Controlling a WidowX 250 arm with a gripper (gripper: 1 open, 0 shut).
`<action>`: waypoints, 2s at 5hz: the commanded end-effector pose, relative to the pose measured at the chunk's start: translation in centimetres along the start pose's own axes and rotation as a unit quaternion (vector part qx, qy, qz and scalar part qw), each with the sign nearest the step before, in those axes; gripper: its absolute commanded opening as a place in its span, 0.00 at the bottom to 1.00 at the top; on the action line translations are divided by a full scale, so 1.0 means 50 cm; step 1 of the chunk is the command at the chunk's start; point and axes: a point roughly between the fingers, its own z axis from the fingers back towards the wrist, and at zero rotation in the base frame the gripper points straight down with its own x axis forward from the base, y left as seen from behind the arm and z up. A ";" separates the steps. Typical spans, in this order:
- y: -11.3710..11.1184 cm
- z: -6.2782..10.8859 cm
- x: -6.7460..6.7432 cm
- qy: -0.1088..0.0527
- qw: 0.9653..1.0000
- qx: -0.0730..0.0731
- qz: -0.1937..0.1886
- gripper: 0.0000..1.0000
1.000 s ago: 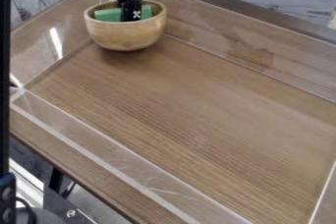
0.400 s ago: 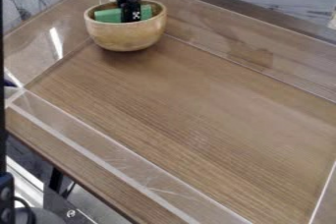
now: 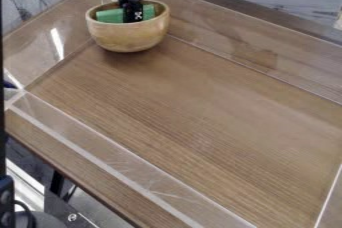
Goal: Put the green block in the brown bowl
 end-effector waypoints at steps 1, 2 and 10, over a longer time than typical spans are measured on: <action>0.010 -0.036 0.007 -0.008 1.000 -0.015 -0.026 0.00; 0.017 -0.040 0.007 -0.016 0.999 -0.024 -0.038 0.00; -0.011 -0.067 -0.026 -0.011 0.996 -0.086 -0.018 0.00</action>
